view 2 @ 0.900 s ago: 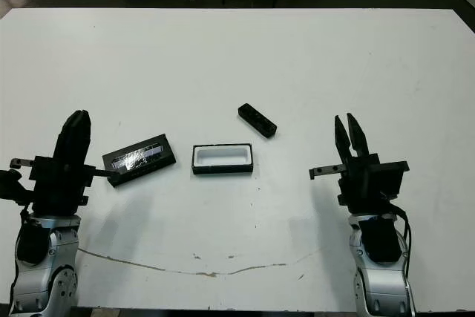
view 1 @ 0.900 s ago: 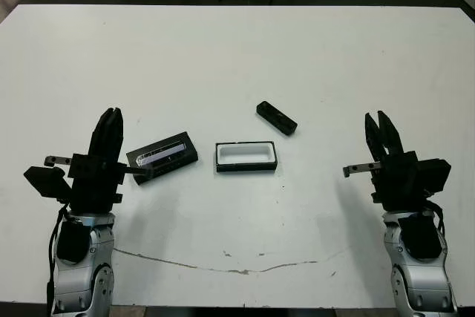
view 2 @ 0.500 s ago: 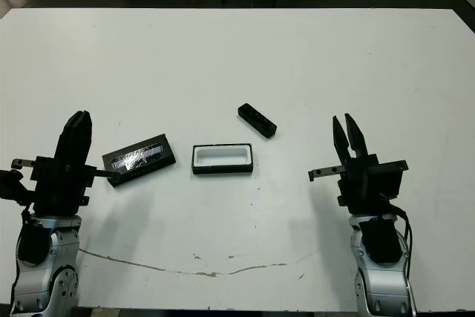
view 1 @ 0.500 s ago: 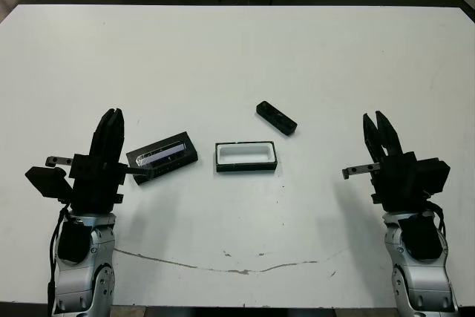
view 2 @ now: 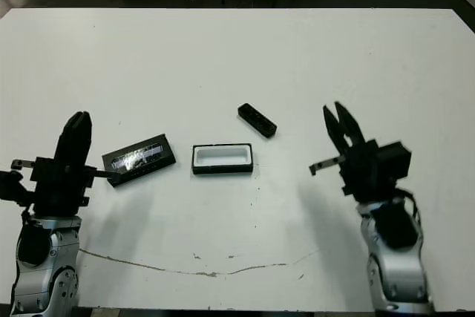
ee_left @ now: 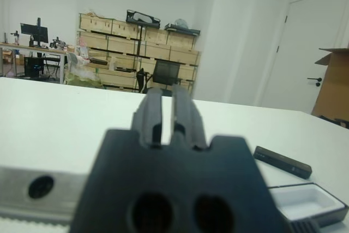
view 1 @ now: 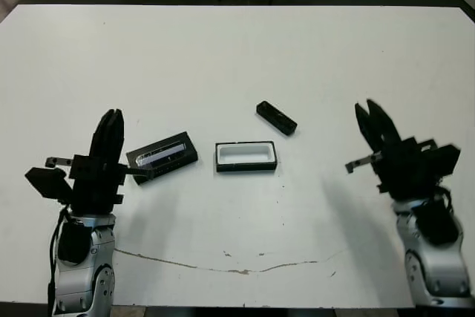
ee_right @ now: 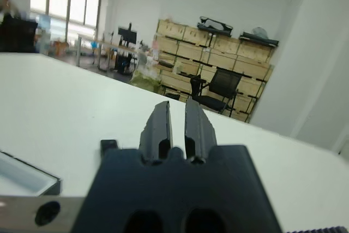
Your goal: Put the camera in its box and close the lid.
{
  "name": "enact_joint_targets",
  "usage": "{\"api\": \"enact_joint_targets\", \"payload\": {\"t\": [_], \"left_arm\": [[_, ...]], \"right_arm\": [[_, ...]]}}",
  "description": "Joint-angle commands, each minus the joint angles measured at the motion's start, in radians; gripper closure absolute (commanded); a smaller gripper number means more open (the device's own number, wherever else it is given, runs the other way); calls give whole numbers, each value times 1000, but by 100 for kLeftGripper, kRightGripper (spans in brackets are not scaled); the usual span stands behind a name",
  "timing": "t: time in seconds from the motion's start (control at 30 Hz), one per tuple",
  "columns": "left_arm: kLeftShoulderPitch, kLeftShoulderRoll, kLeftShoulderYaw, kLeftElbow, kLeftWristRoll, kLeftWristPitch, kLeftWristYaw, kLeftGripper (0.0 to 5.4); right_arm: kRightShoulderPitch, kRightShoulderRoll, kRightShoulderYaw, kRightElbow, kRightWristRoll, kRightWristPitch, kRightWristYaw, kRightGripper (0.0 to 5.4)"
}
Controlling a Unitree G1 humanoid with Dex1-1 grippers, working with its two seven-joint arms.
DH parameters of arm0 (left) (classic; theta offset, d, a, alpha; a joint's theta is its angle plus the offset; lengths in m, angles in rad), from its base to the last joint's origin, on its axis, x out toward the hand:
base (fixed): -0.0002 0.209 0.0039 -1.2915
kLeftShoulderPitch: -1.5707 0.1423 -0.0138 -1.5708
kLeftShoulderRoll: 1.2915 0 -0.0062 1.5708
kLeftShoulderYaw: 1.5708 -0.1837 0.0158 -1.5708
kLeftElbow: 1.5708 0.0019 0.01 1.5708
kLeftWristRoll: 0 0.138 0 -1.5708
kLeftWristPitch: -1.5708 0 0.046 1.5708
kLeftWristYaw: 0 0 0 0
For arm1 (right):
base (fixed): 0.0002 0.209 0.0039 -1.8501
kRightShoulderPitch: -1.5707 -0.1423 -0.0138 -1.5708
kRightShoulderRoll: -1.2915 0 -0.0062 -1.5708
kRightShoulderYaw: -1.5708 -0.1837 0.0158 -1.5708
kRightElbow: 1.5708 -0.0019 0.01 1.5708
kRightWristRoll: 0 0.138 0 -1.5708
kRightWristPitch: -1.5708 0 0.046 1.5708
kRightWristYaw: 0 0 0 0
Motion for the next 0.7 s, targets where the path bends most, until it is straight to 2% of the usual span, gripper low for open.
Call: {"api": "enact_joint_targets", "payload": {"t": [0.03, 0.13, 0.27, 0.53, 0.7], "left_arm": [[18, -3, -2, 8, 7, 12, 9, 538], [19, -3, -3, 8, 12, 11, 12, 538], [22, -1, -5, 6, 9, 14, 14, 540], [24, -3, -4, 7, 12, 10, 18, 540], [27, -1, -3, 6, 15, 9, 18, 540]], "right_arm": [[-74, -75, 2, -22, -23, 130, 28, 540], [-170, -110, 28, 3, -31, 234, 53, 540], [-292, -131, 81, 124, -56, 251, 106, 504], [-482, -135, 211, 345, -121, 271, 241, 331], [-554, -133, 293, 404, -178, 331, 300, 220]]}}
